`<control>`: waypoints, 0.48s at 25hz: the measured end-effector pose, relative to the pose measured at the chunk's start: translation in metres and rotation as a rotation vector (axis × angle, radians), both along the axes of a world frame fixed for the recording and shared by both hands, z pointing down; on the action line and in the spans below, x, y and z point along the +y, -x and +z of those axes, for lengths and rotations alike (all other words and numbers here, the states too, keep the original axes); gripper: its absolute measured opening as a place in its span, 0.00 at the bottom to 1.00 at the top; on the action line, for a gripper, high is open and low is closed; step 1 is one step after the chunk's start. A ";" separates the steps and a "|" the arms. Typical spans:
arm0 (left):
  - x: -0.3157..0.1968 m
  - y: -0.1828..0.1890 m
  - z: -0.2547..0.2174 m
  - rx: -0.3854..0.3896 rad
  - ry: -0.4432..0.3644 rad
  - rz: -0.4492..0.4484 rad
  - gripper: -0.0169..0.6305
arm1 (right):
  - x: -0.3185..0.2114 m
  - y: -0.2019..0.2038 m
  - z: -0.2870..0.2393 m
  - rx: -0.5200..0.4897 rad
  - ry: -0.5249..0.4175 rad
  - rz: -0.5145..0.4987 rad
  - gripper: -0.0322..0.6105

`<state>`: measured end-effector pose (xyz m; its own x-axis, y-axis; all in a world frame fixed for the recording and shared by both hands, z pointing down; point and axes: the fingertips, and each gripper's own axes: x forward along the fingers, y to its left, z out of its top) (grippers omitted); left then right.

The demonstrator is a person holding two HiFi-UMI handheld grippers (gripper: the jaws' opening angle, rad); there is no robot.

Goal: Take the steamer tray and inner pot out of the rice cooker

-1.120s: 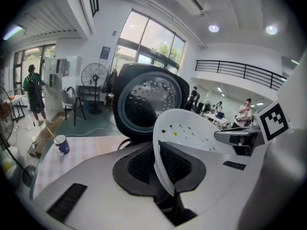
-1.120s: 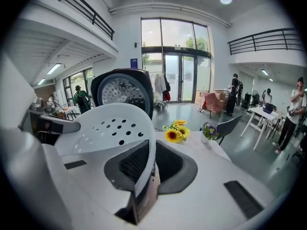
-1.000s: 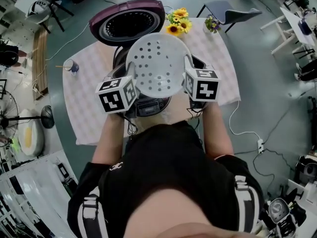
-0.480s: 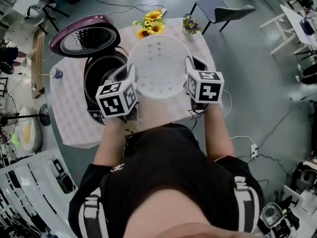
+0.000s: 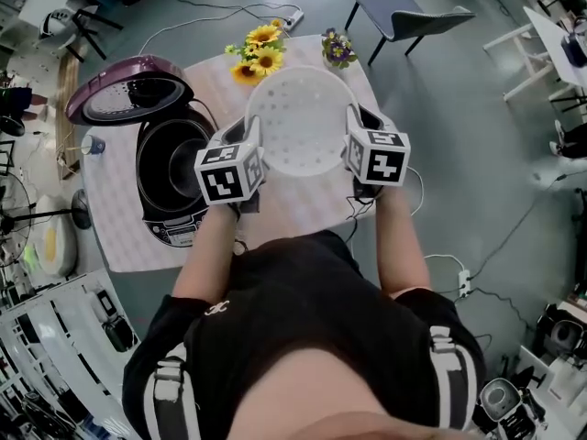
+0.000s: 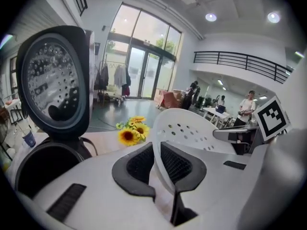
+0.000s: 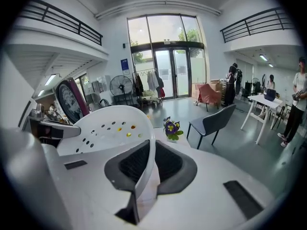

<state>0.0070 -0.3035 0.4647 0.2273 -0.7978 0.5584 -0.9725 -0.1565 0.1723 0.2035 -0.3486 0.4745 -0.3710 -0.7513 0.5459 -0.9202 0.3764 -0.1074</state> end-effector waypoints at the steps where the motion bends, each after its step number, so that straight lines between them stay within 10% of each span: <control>1: -0.007 -0.002 0.005 -0.001 0.003 -0.001 0.09 | -0.007 -0.002 0.005 -0.001 0.003 0.001 0.10; 12: -0.072 -0.010 0.087 0.012 0.074 -0.023 0.09 | -0.072 -0.011 0.085 0.041 0.091 0.034 0.10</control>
